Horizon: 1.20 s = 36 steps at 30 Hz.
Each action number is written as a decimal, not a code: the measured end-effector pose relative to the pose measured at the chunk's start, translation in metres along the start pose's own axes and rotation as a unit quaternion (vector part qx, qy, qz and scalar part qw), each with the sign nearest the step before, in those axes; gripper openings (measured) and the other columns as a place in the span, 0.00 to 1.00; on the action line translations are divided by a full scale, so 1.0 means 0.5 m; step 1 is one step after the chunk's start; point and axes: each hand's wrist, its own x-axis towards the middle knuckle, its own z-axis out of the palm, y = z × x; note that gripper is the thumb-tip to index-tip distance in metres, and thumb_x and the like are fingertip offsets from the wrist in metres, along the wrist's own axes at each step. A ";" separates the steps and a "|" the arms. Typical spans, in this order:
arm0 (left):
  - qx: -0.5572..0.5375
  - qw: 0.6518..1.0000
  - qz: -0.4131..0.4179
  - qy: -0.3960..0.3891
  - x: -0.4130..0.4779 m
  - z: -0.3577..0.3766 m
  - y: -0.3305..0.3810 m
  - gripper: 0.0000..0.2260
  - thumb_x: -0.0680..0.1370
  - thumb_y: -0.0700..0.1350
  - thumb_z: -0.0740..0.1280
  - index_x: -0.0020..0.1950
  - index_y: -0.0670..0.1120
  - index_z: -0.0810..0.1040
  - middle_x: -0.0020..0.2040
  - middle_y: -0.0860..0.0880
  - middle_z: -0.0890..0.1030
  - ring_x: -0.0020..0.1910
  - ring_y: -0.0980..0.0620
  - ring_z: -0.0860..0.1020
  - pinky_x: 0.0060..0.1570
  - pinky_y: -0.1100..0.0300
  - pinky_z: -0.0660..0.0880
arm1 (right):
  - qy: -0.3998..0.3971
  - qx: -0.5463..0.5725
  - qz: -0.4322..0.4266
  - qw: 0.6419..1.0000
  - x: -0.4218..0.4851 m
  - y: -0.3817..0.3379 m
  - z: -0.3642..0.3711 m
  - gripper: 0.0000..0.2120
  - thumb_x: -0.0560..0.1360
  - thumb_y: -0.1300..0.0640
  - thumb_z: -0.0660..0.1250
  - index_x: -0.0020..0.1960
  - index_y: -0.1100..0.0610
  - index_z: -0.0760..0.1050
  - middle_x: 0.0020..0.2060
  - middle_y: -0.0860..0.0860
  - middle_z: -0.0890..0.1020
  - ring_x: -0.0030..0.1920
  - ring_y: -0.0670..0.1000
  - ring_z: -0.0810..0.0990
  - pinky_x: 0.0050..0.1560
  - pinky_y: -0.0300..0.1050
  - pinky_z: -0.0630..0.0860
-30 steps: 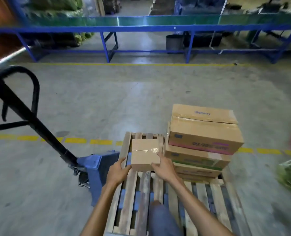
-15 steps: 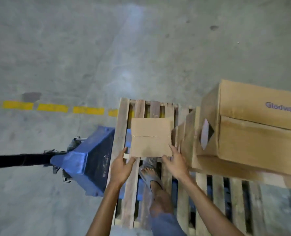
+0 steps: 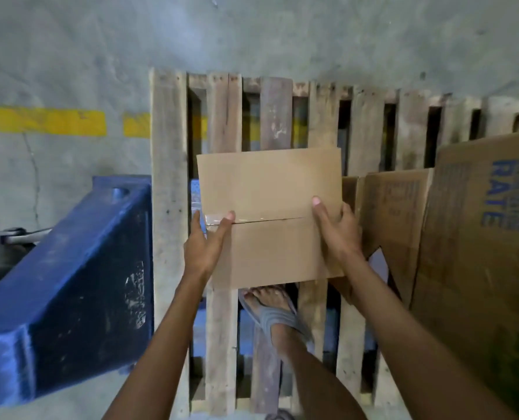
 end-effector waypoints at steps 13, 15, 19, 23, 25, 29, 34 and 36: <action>-0.039 0.997 0.039 0.045 -0.145 -0.114 -0.009 0.28 0.69 0.69 0.74 0.64 0.56 0.79 0.53 0.60 0.82 0.58 0.52 0.80 0.63 0.54 0.75 | -0.023 0.018 -0.093 0.995 -0.193 -0.016 -0.046 0.44 0.61 0.25 0.74 0.69 0.49 0.75 0.59 0.44 0.82 0.59 0.46 0.80 0.62 0.45 0.77; -0.028 0.996 0.065 0.057 -0.233 -0.174 -0.003 0.30 0.68 0.68 0.76 0.65 0.56 0.79 0.51 0.63 0.82 0.56 0.53 0.80 0.60 0.55 0.76 | -0.005 0.030 -0.111 0.993 -0.288 -0.040 -0.067 0.42 0.61 0.26 0.74 0.66 0.50 0.76 0.57 0.42 0.82 0.59 0.46 0.80 0.62 0.43 0.77; -0.007 0.990 0.109 0.088 -0.420 -0.285 -0.010 0.34 0.65 0.72 0.74 0.66 0.59 0.77 0.56 0.59 0.82 0.58 0.51 0.80 0.61 0.52 0.76 | 0.020 0.022 -0.127 0.991 -0.489 -0.071 -0.124 0.37 0.64 0.26 0.73 0.62 0.51 0.79 0.49 0.37 0.77 0.56 0.47 0.79 0.58 0.43 0.76; 0.011 0.979 0.170 0.115 -0.665 -0.366 -0.025 0.37 0.62 0.79 0.69 0.66 0.61 0.76 0.58 0.57 0.84 0.59 0.49 0.81 0.63 0.47 0.76 | 0.067 0.027 -0.161 0.984 -0.740 -0.046 -0.241 0.36 0.61 0.21 0.69 0.52 0.50 0.80 0.48 0.42 0.84 0.51 0.49 0.83 0.52 0.47 0.80; 0.010 0.972 0.211 0.100 -0.816 -0.383 -0.046 0.35 0.63 0.77 0.69 0.64 0.61 0.77 0.56 0.57 0.85 0.58 0.49 0.82 0.62 0.48 0.76 | 0.112 0.054 -0.159 0.980 -0.881 -0.007 -0.325 0.39 0.59 0.19 0.68 0.52 0.51 0.82 0.47 0.46 0.86 0.51 0.51 0.84 0.54 0.50 0.81; 0.014 0.960 0.273 0.060 -1.079 -0.358 -0.075 0.31 0.66 0.74 0.71 0.63 0.61 0.77 0.53 0.59 0.84 0.54 0.50 0.80 0.61 0.53 0.75 | 0.182 0.075 -0.142 0.970 -1.111 0.100 -0.496 0.39 0.57 0.17 0.65 0.47 0.50 0.83 0.45 0.47 0.87 0.51 0.52 0.85 0.52 0.48 0.81; 0.028 0.925 0.373 -0.064 -1.370 -0.235 -0.071 0.25 0.69 0.71 0.73 0.59 0.58 0.79 0.51 0.60 0.84 0.54 0.53 0.82 0.56 0.53 0.76 | 0.303 0.128 -0.112 0.938 -1.355 0.261 -0.737 0.31 0.63 0.23 0.70 0.48 0.49 0.84 0.40 0.44 0.85 0.47 0.50 0.84 0.41 0.38 0.75; 0.041 0.906 0.409 -0.102 -1.470 -0.173 -0.059 0.26 0.68 0.72 0.73 0.59 0.59 0.80 0.52 0.59 0.85 0.54 0.54 0.83 0.59 0.50 0.79 | 0.362 0.145 -0.090 0.916 -1.429 0.324 -0.826 0.33 0.63 0.22 0.69 0.49 0.49 0.84 0.43 0.46 0.87 0.49 0.52 0.85 0.42 0.42 0.74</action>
